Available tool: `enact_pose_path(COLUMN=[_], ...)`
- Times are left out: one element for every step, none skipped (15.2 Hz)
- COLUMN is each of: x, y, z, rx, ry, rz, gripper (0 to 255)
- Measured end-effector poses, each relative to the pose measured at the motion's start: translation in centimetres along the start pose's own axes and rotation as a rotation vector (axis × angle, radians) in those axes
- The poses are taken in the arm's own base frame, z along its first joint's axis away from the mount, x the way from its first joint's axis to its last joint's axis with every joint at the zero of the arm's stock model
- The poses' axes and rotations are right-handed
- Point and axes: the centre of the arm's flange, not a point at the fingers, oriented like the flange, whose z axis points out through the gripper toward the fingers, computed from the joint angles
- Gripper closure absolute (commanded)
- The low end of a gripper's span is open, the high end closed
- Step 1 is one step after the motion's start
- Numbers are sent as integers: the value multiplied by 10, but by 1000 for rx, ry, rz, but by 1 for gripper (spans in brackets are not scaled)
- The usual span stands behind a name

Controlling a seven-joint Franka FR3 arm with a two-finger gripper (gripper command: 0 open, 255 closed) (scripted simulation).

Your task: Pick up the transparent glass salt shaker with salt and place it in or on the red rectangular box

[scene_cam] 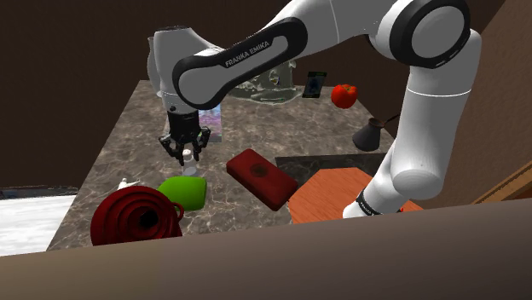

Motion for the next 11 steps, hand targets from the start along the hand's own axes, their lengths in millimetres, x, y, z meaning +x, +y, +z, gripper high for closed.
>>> enact_pose_path(x=[0, -1, -2, -2, -3, -2, -3, -4, -5, -6, -6], y=[0, -1, -2, -2, -2, -2, -3, -3, -4, -5, -4], z=[-2, -5, -11, -15, -20, -26, -31, -36, -40, -46, -51], rx=[0, 0, 0, 0, 0, 0, 0, 0, 0, 0, 0], ry=[0, -1, 0, 0, 0, 0, 0, 0, 0, 0, 0], rz=[0, 0, 0, 0, 0, 0, 0, 0, 0, 0, 0], gripper=[255, 255, 255, 255, 255, 255, 255, 255, 255, 255, 255])
